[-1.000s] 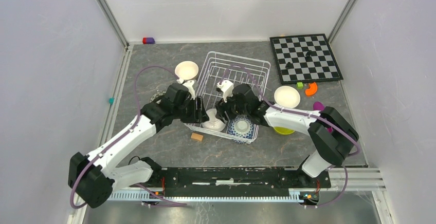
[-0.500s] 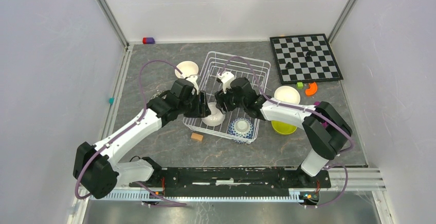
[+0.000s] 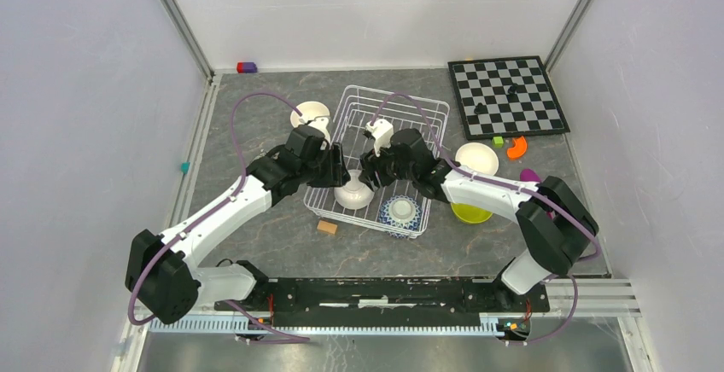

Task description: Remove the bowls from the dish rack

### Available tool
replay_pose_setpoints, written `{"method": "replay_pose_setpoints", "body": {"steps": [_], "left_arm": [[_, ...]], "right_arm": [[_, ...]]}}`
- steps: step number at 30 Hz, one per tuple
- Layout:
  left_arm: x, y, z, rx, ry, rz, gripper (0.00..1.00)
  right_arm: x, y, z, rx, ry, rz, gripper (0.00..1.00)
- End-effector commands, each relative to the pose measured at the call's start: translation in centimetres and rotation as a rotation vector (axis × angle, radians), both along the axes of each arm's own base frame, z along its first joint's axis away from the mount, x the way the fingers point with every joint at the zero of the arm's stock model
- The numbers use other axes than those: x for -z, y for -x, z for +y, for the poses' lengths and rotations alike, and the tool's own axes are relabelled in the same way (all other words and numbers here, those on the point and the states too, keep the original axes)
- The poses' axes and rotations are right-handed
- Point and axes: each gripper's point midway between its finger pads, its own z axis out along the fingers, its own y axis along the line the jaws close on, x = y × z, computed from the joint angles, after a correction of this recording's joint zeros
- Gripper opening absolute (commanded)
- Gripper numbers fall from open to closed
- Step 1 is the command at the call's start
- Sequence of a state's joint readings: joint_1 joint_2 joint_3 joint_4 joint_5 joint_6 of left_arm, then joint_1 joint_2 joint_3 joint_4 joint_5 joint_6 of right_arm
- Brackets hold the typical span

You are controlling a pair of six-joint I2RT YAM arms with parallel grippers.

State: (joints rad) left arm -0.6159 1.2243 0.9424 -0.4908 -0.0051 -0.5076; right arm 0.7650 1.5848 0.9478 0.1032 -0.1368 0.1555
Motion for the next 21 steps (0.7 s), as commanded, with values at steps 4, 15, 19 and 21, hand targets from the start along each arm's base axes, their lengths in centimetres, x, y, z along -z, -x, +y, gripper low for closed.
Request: {"method": "replay_pose_setpoints", "body": {"steps": [4,15,19,21], "left_arm": [[-2.3,-1.6,0.0,-0.044,0.013,-0.083,0.6],[-1.2,-1.8,0.1,-0.061,-0.004,-0.064,0.6],[-1.1,-2.2,-0.6,-0.052,0.006,-0.055,0.6],[-1.1,-2.4,-0.9,-0.048,0.012,-0.049,0.6]], "right_arm": [[2.5,0.8,0.5,-0.052,0.008,0.06,0.62],[5.9,2.0,-2.5,-0.012,0.026,0.126,0.29],[6.9,2.4,-3.4,-0.007,0.03,0.152,0.21],[7.3,2.5,-3.8,-0.001,0.04,0.16,0.2]]}}
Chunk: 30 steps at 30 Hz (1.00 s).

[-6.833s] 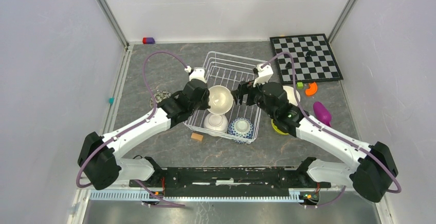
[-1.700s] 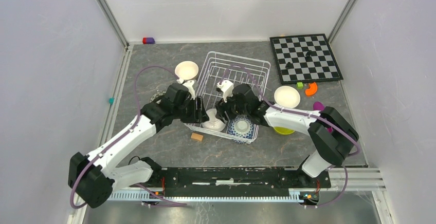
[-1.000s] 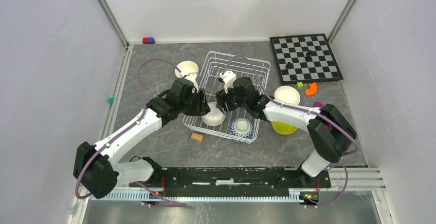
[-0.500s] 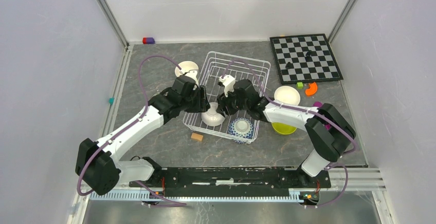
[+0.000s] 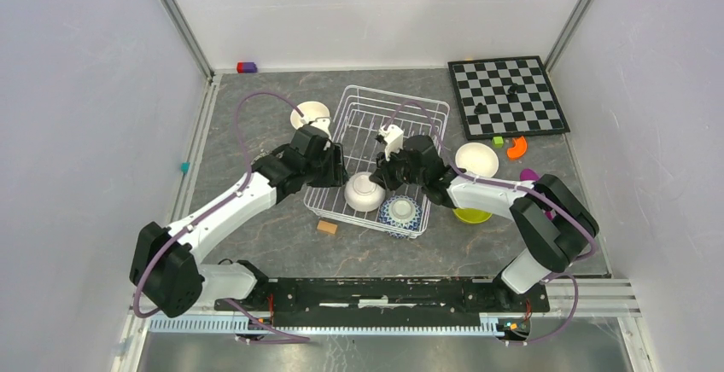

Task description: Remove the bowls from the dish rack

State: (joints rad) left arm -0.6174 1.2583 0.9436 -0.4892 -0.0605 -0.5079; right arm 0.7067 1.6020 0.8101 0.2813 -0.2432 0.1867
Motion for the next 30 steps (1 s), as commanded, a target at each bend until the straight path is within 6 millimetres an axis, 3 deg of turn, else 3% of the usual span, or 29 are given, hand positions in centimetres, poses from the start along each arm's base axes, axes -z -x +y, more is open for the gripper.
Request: {"method": "replay_pose_setpoints", "body": {"steps": [1,5,9,15,22,27,30], "left_arm": [[-2.0,-1.7,-1.7,-0.003,0.065,-0.048,0.6],[-1.8,-1.7,-2.7,0.024,0.09,-0.026,0.62],[-1.1,-1.3,-4.0,0.079,0.111,0.023,0.67],[0.3,-1.5,-4.4,0.097,0.038,0.059,0.61],[0.8,-1.8,-4.8,0.097,0.016,0.06,0.61],[0.2,-1.8,-4.7,0.096,0.025,0.042,0.62],[-0.1,-1.7,-4.9,0.101,0.036,0.039,0.74]], "right_arm": [[4.7,2.2,-2.8,0.011,0.118,0.123,0.2],[5.0,2.4,-3.2,0.015,0.124,0.132,0.25],[4.0,2.2,-3.1,0.011,0.106,0.118,0.3],[2.2,2.6,-3.5,0.005,0.094,0.085,0.4],[2.5,3.1,-3.8,-0.006,0.112,0.101,0.41],[3.8,3.3,-4.0,-0.008,0.14,0.129,0.38],[4.5,3.5,-4.4,-0.001,0.16,0.144,0.35]]}}
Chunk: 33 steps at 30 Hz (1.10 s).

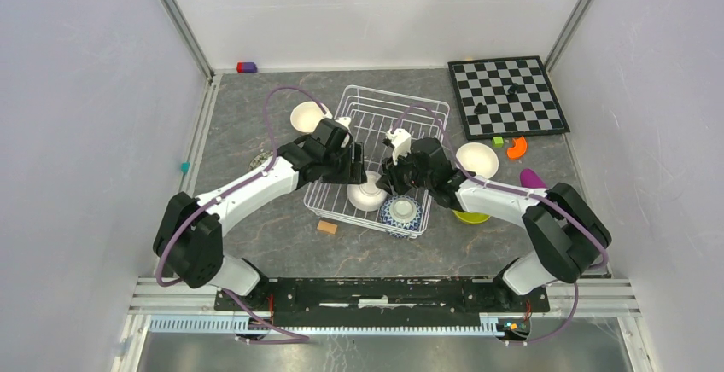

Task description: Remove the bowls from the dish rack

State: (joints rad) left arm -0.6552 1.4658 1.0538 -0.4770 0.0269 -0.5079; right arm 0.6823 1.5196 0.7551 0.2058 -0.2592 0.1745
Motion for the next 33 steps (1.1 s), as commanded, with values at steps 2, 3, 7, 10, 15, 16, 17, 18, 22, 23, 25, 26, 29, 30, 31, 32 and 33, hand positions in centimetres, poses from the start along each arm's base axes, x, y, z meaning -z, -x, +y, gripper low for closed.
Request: {"method": "replay_pose_setpoints", "body": {"steps": [2,3,7,10,15,16,17,18,22,23,25,26,29,30,31,32,33], "left_arm": [[-2.5,-0.8,-0.8,0.005,0.047,-0.06,0.85],[-2.5,-0.6,-0.9,0.008,0.052,-0.055,0.88],[-2.6,-0.3,-1.7,0.028,0.095,-0.034,0.93],[-2.3,-0.2,-2.3,0.035,0.119,-0.015,0.93],[-1.8,0.2,-3.0,0.041,0.161,0.014,0.93],[-1.7,0.3,-3.2,0.043,0.173,0.021,0.93],[-1.7,0.3,-3.4,0.044,0.183,0.023,0.93],[-1.6,0.2,-3.4,0.041,0.185,0.028,0.93],[-1.2,0.0,-2.8,0.015,0.153,0.027,0.95],[-1.0,0.0,-2.6,0.005,0.141,0.028,0.96],[-0.8,-0.1,-2.2,-0.01,0.127,0.023,0.97],[-0.7,-0.1,-2.1,-0.016,0.122,0.024,0.98],[-0.2,-0.2,-1.7,-0.036,0.109,0.026,1.0],[-0.1,-0.3,-1.5,-0.04,0.105,0.028,1.0],[0.2,-0.3,-1.4,-0.045,0.102,0.032,1.0],[0.4,-0.3,-1.4,-0.045,0.103,0.04,1.0],[0.6,-0.3,-1.5,-0.044,0.108,0.045,1.0]], "right_arm": [[4.4,2.3,-2.5,0.001,0.131,0.112,0.34],[4.3,2.4,-2.6,0.004,0.129,0.109,0.32],[4.5,2.9,-3.0,0.008,0.128,0.111,0.25],[5.0,3.3,-3.3,0.009,0.132,0.12,0.18],[5.6,3.7,-4.0,0.029,0.116,0.129,0.16],[5.8,3.9,-4.0,0.03,0.115,0.133,0.16],[5.8,3.9,-4.1,0.028,0.112,0.135,0.15],[5.9,4.0,-4.1,0.028,0.111,0.138,0.15],[6.1,4.0,-4.4,0.032,0.104,0.141,0.15],[6.0,4.0,-4.4,0.035,0.102,0.141,0.15],[6.1,3.9,-4.6,0.039,0.101,0.14,0.15],[6.1,3.9,-4.6,0.039,0.102,0.139,0.15],[6.2,4.0,-4.7,0.039,0.101,0.144,0.15],[6.2,4.0,-4.7,0.038,0.098,0.145,0.15],[6.1,4.0,-4.7,0.036,0.096,0.144,0.15],[6.1,4.1,-4.6,0.033,0.093,0.143,0.15],[6.0,4.0,-4.6,0.033,0.093,0.14,0.15]]}}
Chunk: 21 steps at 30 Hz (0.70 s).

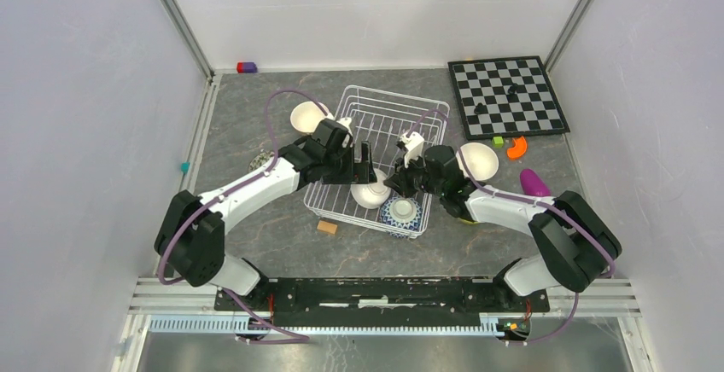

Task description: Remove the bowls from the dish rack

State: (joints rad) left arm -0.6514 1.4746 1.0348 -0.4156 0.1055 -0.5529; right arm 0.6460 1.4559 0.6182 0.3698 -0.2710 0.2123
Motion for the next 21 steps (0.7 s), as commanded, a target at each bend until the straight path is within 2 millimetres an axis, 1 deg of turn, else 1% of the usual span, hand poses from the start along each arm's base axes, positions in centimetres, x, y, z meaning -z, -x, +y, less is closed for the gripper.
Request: {"method": "replay_pose_setpoints", "body": {"steps": [1,6,11,13,15,16,18,21], "left_arm": [[0.8,-0.4,-0.2,-0.051,0.029,0.027,1.0],[1.3,-0.1,-1.6,-0.019,0.11,0.07,0.98],[2.2,0.0,-2.1,-0.012,0.132,0.11,0.95],[2.1,0.0,-2.6,-0.002,0.166,0.119,0.91],[1.7,0.0,-3.1,0.013,0.206,0.119,0.82],[1.4,-0.1,-3.3,0.022,0.221,0.113,0.76],[0.8,-0.2,-3.6,0.035,0.24,0.09,0.69],[-0.3,-0.3,-4.0,0.052,0.28,0.059,0.64]], "right_arm": [[6.1,3.7,-3.0,-0.015,0.166,0.183,0.15],[6.1,3.7,-3.1,-0.013,0.167,0.185,0.14],[6.4,3.9,-3.4,-0.008,0.176,0.189,0.13],[6.5,4.0,-3.5,-0.009,0.177,0.191,0.12],[6.5,4.0,-3.5,-0.009,0.177,0.191,0.12],[6.4,4.0,-3.5,-0.009,0.176,0.19,0.12],[6.3,4.0,-3.5,-0.006,0.173,0.186,0.12],[6.0,3.9,-3.6,0.004,0.163,0.173,0.13]]}}
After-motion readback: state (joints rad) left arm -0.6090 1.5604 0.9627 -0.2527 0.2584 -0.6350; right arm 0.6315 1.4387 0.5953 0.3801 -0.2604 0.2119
